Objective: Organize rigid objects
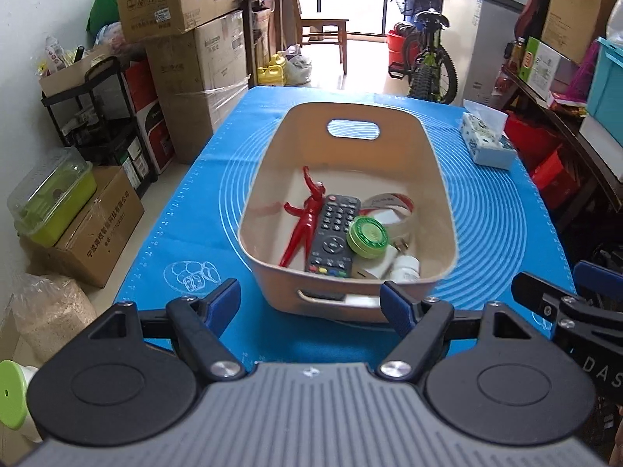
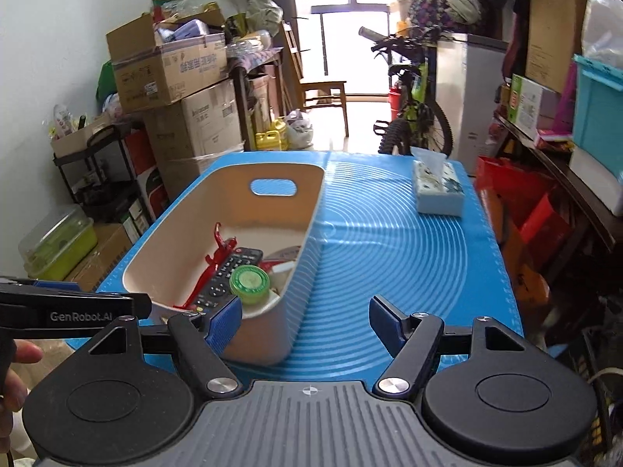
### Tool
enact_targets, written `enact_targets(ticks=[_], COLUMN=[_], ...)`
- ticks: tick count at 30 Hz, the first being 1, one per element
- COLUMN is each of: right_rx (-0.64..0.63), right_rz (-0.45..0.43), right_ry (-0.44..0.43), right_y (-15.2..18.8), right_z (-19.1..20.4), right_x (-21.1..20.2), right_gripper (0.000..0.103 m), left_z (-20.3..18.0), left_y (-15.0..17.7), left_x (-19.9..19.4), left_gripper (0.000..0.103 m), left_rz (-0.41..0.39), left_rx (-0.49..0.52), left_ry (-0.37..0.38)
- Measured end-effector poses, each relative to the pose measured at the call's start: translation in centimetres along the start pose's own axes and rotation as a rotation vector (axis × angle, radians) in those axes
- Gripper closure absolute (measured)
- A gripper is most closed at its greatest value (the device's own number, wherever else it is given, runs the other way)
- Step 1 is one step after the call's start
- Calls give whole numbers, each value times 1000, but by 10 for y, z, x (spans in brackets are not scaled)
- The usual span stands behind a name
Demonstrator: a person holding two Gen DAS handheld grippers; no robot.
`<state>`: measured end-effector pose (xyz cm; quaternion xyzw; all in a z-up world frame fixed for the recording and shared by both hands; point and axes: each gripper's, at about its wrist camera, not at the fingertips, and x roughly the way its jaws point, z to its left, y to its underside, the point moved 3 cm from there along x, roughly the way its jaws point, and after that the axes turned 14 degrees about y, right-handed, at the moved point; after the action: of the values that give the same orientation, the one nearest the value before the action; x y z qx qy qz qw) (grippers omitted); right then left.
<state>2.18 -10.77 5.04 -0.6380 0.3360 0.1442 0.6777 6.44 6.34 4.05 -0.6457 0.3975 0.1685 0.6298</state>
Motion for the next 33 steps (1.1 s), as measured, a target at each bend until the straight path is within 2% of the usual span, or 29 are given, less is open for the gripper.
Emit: enact_targets(ticks=[9, 16, 21, 33], right_rx=[-5, -9, -18, -1], right_rz=[17, 4, -35, -23], right_ry=[2, 17, 23, 44], right_y=[36, 54, 59, 61], right_z=[-15, -17, -15, -14], right_x=[-11, -18, -23, -19], right_gripper=[26, 26, 26, 26], left_z=[-14, -17, -20, -26], left_y=[33, 48, 54, 59], left_x=[-1, -4, -4, -2], left_gripper=[24, 24, 24, 24], left_rz=[30, 15, -5, -38], left_rx=[16, 31, 48, 100], left_ry=[21, 15, 21, 2])
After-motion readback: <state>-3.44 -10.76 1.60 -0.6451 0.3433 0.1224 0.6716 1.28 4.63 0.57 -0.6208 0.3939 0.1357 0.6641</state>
